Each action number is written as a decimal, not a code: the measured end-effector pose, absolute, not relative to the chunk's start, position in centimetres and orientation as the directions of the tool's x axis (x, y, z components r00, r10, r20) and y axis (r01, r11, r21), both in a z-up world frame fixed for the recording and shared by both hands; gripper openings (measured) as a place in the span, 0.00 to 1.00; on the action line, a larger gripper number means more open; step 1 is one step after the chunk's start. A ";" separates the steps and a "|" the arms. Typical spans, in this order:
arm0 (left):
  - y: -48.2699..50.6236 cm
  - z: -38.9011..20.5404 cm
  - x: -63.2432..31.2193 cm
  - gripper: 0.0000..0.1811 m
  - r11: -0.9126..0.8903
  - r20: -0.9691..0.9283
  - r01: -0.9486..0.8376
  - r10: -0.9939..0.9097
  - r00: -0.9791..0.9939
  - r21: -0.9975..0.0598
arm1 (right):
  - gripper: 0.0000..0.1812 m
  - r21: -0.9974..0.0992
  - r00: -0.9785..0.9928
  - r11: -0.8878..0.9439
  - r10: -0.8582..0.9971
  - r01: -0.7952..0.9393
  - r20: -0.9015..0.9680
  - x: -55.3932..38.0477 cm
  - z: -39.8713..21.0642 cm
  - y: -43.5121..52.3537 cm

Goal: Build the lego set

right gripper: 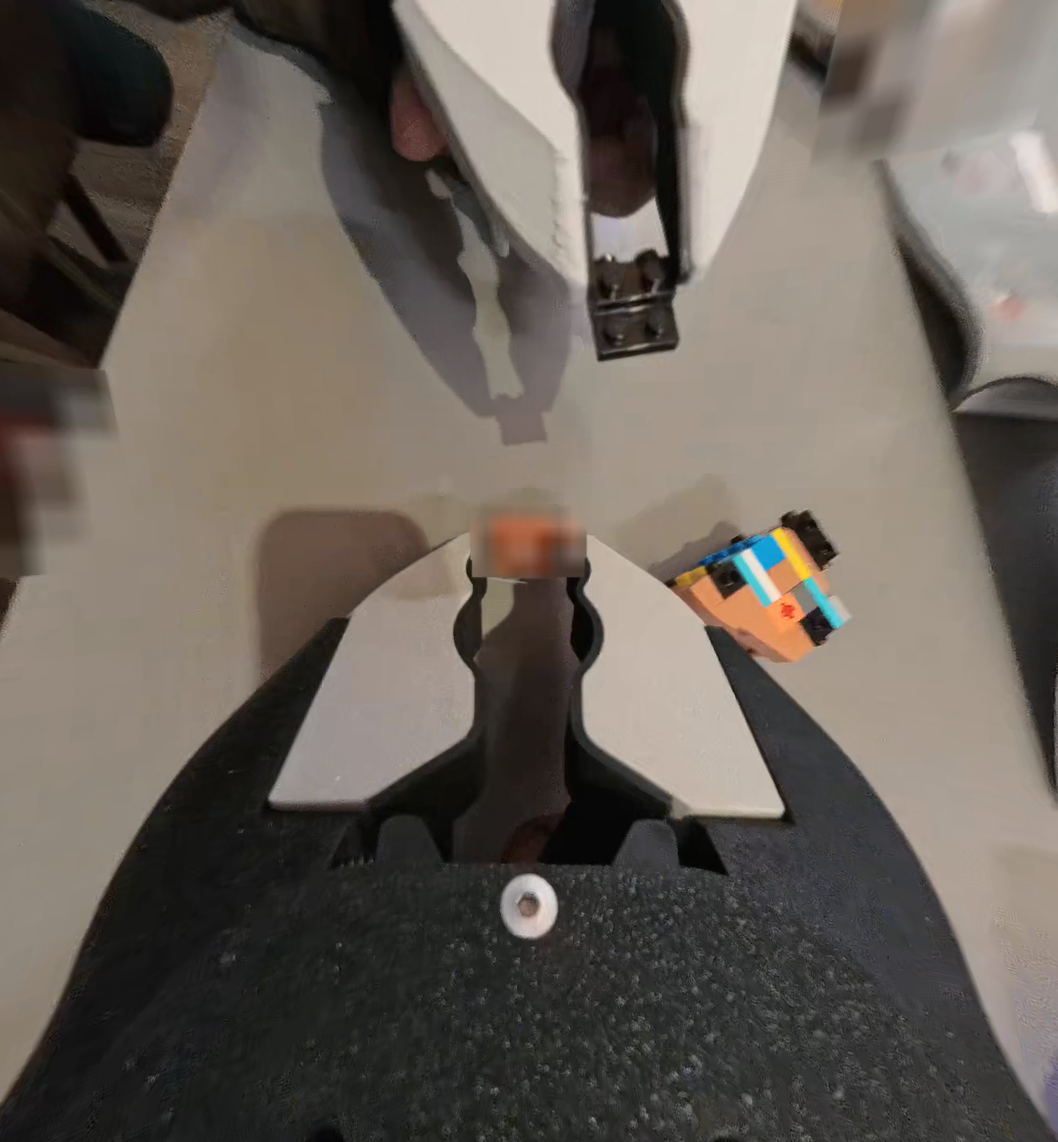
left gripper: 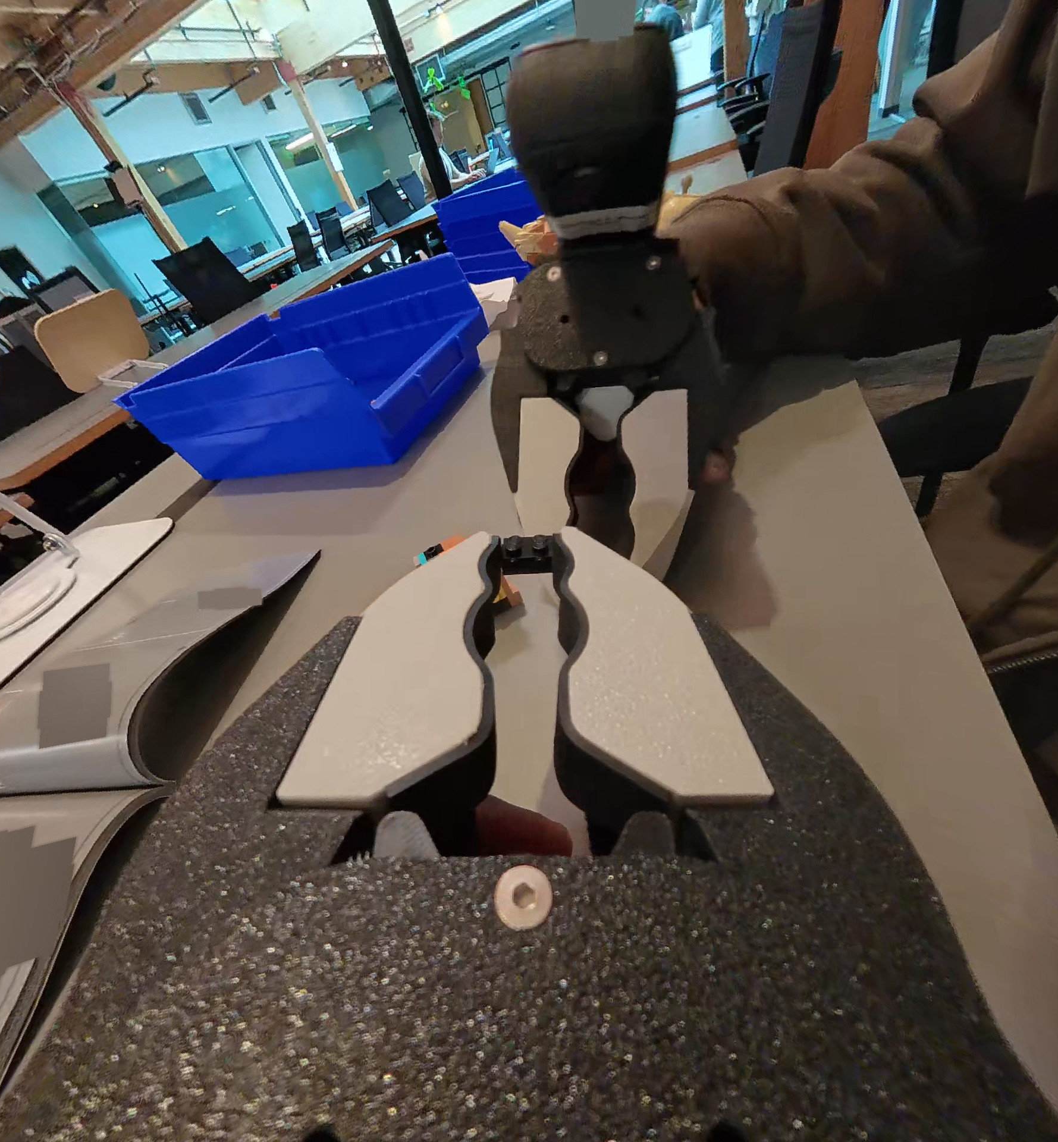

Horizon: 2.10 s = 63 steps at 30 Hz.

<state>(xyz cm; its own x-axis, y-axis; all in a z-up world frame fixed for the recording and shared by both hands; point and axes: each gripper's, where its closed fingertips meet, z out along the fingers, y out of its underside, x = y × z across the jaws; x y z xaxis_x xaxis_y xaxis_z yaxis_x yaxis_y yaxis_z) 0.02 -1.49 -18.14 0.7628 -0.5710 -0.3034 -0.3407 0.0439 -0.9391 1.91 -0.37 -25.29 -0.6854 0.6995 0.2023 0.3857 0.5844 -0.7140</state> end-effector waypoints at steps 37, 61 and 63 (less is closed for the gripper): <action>-1.8 -17.2 0.8 0.10 0.138 -0.361 -0.342 -0.530 0.768 -0.930 | 0.02 -0.809 -0.566 -0.177 0.631 0.560 -0.530 0.5 -18.1 -1.8; -2.0 -19.2 1.1 0.05 -0.178 -0.061 -0.226 -0.641 0.765 -0.958 | 0.04 -0.734 -0.691 0.396 0.710 0.551 -0.135 0.0 -18.5 -2.8; -2.0 -18.8 0.7 0.05 -0.159 -0.062 -0.203 -0.623 0.780 -0.966 | 0.09 -0.751 -0.673 0.371 0.728 0.546 -0.129 -0.1 -18.0 -2.6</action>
